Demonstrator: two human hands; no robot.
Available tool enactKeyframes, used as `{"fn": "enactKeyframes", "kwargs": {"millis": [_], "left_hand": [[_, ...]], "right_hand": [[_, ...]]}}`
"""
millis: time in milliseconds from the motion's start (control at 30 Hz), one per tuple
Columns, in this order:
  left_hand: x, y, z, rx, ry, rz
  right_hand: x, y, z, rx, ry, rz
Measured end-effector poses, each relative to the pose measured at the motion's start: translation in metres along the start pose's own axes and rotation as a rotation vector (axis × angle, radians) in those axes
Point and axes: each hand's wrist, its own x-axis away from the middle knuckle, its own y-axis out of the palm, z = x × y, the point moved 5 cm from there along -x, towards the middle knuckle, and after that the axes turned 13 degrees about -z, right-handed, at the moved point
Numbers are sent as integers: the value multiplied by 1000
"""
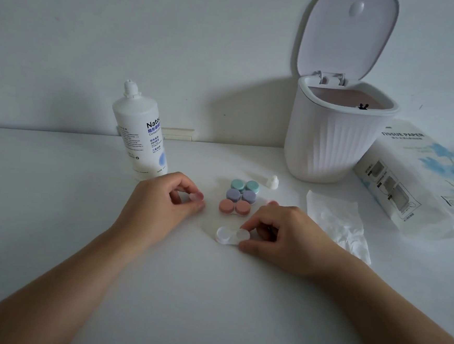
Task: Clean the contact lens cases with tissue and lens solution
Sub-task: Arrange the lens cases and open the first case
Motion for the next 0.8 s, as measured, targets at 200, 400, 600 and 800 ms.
{"fn": "enactKeyframes", "kwargs": {"millis": [200, 400, 600, 800], "left_hand": [[4, 3, 8, -193, 9, 8], [13, -1, 29, -170, 225, 16], [27, 16, 33, -19, 280, -325], [23, 25, 33, -133, 281, -365]], "right_hand": [[0, 0, -1, -9, 8, -6], [1, 0, 0, 2, 17, 2], [0, 0, 0, 4, -10, 15], [-1, 0, 1, 34, -23, 13]]}}
